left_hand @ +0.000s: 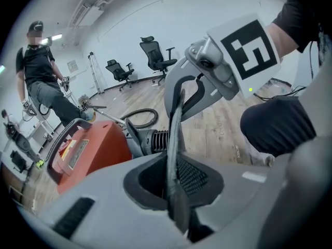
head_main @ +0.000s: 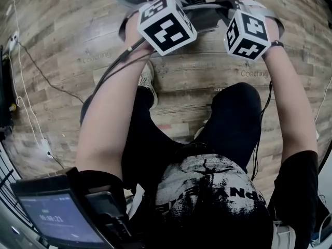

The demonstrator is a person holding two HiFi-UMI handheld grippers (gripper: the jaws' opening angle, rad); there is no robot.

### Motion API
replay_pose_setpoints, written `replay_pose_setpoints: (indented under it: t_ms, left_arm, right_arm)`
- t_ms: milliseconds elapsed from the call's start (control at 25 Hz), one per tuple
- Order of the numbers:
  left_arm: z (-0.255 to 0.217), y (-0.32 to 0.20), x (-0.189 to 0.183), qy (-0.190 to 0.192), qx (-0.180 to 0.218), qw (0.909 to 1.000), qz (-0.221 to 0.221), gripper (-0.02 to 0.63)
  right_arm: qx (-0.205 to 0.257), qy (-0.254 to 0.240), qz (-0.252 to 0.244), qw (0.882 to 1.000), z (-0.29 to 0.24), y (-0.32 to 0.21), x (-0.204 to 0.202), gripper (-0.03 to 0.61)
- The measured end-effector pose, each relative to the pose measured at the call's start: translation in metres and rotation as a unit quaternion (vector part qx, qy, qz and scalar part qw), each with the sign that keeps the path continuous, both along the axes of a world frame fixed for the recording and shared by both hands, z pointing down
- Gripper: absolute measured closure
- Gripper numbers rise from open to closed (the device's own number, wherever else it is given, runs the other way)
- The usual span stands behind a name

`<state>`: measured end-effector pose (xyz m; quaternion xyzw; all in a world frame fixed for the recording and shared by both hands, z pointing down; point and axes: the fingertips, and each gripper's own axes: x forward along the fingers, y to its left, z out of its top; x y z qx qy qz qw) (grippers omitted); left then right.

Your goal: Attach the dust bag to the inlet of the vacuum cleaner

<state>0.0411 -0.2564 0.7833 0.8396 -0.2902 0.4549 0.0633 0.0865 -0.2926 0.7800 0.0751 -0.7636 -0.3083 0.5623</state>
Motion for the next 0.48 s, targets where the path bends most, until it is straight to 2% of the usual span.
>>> replay_pose_setpoints:
  t_ms: [200,320,480]
  left_arm:
    - [0.0045,-0.0007,0.0044,0.02,-0.015,0.9996,-0.01,0.561]
    - [0.0057,-0.0042,0.0018,0.013,-0.011,0.9998,-0.012,0.557]
    - [0.0005,-0.0067,-0.001,-0.017,0.013,0.9998,-0.001,0.555]
  right_arm:
    - [-0.027,-0.009,0.017,0.999,0.0083,-0.009,0.0024,0.555]
    - [-0.028,-0.002,0.013,1.0,0.0072,-0.0075,0.0024,0.554]
    - [-0.027,-0.005,0.01,1.0,0.0028,-0.0035,0.0037,0.555]
